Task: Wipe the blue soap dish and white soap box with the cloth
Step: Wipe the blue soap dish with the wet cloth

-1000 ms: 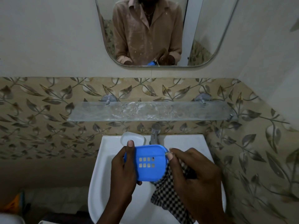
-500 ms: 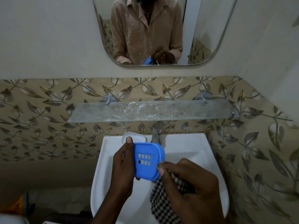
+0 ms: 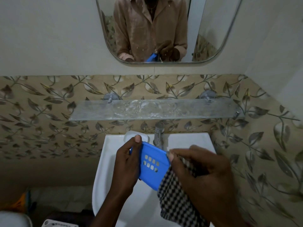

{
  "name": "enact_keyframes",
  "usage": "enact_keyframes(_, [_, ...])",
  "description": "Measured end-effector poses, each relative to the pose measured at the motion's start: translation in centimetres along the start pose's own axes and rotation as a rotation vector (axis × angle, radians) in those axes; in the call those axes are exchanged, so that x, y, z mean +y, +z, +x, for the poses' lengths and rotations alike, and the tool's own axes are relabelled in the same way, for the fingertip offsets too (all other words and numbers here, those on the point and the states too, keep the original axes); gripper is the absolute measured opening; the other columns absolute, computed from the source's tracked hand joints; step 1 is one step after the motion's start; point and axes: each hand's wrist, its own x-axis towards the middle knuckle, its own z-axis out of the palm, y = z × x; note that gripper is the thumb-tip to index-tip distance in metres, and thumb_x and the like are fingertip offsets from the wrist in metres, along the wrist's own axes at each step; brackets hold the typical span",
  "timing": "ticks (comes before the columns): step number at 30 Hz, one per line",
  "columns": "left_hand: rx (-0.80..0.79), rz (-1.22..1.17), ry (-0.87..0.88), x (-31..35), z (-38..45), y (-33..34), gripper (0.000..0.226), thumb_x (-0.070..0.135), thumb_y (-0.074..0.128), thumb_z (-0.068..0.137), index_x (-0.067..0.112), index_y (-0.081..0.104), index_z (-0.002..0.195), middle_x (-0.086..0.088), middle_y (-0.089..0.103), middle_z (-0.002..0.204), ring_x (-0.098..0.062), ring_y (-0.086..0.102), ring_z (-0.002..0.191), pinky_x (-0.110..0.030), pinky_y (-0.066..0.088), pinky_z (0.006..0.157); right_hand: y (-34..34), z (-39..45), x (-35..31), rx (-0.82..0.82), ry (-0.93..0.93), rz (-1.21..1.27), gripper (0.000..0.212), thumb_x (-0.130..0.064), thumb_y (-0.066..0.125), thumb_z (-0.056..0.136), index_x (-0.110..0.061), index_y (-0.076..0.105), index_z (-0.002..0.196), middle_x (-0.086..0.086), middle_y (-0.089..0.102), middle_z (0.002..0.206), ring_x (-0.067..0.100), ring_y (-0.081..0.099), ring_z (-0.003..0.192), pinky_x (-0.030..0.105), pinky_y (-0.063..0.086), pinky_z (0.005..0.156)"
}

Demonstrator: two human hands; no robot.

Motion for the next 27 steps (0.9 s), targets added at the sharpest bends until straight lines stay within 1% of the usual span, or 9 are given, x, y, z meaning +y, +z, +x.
enact_keyframes(4, [-0.075, 0.069, 0.082, 0.6, 0.1, -0.2, 0.072, 0.082, 0.046, 0.086, 0.011, 0.049, 0.071, -0.021, 0.049, 0.061, -0.015, 0.052, 0.049, -0.019, 0.038, 0.044, -0.3, -0.1, 0.1, -0.061, 0.101, 0.071, 0.009, -0.034, 0.073, 0.079, -0.029, 0.079, 0.082, -0.012, 0.075, 0.075, 0.007, 0.073, 0.071, 0.017, 0.055, 0.064])
enact_keyframes(6, [-0.128, 0.12, 0.111, 1.0, -0.1, 0.0, 0.065, 0.078, 0.046, 0.089, 0.016, 0.047, 0.069, -0.012, 0.044, 0.057, -0.011, 0.046, 0.05, -0.017, 0.035, 0.046, -0.8, 0.9, 0.7, -0.145, 0.187, 0.09, 0.005, -0.029, 0.076, 0.08, -0.028, 0.081, 0.081, -0.012, 0.077, 0.076, 0.006, 0.074, 0.073, 0.021, 0.059, 0.064])
enact_keyframes(8, [-0.127, 0.167, 0.144, 1.8, 0.3, -0.4, 0.054, 0.07, 0.047, 0.093, 0.024, 0.045, 0.065, 0.004, 0.041, 0.054, -0.005, 0.042, 0.048, -0.013, 0.032, 0.046, -1.6, 0.9, 1.1, -0.199, 0.22, 0.106, 0.009, -0.021, 0.078, 0.079, -0.03, 0.081, 0.079, -0.013, 0.078, 0.076, 0.003, 0.075, 0.075, 0.019, 0.059, 0.066])
enact_keyframes(11, [-0.101, 0.168, 0.175, 2.7, 1.0, -1.4, 0.044, 0.066, 0.045, 0.093, 0.033, 0.045, 0.063, 0.01, 0.043, 0.055, -0.003, 0.043, 0.049, -0.012, 0.033, 0.048, -2.3, -0.3, 0.5, -0.275, 0.27, 0.15, 0.009, -0.024, 0.079, 0.078, -0.033, 0.081, 0.08, -0.011, 0.079, 0.078, 0.004, 0.075, 0.079, 0.017, 0.059, 0.073])
enact_keyframes(14, [-0.201, 0.171, 0.199, 2.9, 0.4, -0.3, 0.039, 0.06, 0.049, 0.092, 0.032, 0.049, 0.065, 0.011, 0.047, 0.057, -0.002, 0.047, 0.051, -0.013, 0.036, 0.049, -2.0, 0.3, 1.0, -0.217, 0.293, 0.16, 0.013, -0.017, 0.079, 0.079, -0.029, 0.082, 0.078, -0.008, 0.079, 0.076, 0.007, 0.076, 0.077, 0.017, 0.058, 0.07])
enact_keyframes(17, [-0.281, 0.172, 0.197, 3.1, -0.1, 0.6, 0.034, 0.058, 0.052, 0.091, 0.035, 0.053, 0.066, 0.012, 0.051, 0.059, -0.002, 0.05, 0.054, -0.013, 0.038, 0.051, -1.9, 1.1, 0.9, -0.251, 0.337, 0.201, 0.014, -0.013, 0.077, 0.082, -0.026, 0.082, 0.079, -0.003, 0.08, 0.079, 0.013, 0.077, 0.076, 0.029, 0.062, 0.069])
enact_keyframes(21, [-0.301, 0.146, 0.206, 3.5, 0.2, 0.0, 0.039, 0.056, 0.052, 0.091, 0.026, 0.052, 0.068, 0.013, 0.051, 0.059, 0.001, 0.049, 0.052, -0.01, 0.037, 0.051, -2.0, -0.1, 0.3, -0.265, 0.35, 0.239, 0.008, -0.019, 0.08, 0.08, -0.027, 0.082, 0.082, -0.005, 0.08, 0.08, 0.01, 0.076, 0.079, 0.023, 0.059, 0.069])
enact_keyframes(25, [-0.422, 0.104, 0.184, 3.4, -0.8, 1.2, 0.037, 0.061, 0.054, 0.094, 0.032, 0.056, 0.071, 0.011, 0.055, 0.064, -0.001, 0.052, 0.058, -0.012, 0.04, 0.056, -1.6, 0.9, 0.3, -0.23, 0.342, 0.268, 0.012, -0.014, 0.078, 0.083, -0.025, 0.082, 0.081, -0.001, 0.08, 0.08, 0.016, 0.077, 0.077, 0.032, 0.063, 0.07])
enact_keyframes(27, [-0.405, 0.11, 0.199, 3.4, -0.6, 1.0, 0.045, 0.066, 0.051, 0.093, 0.028, 0.055, 0.071, 0.01, 0.055, 0.065, 0.0, 0.051, 0.058, -0.011, 0.039, 0.057, -1.7, 0.6, 0.0, -0.24, 0.332, 0.288, 0.007, -0.019, 0.08, 0.082, -0.026, 0.082, 0.082, -0.003, 0.08, 0.081, 0.013, 0.077, 0.078, 0.028, 0.062, 0.07])
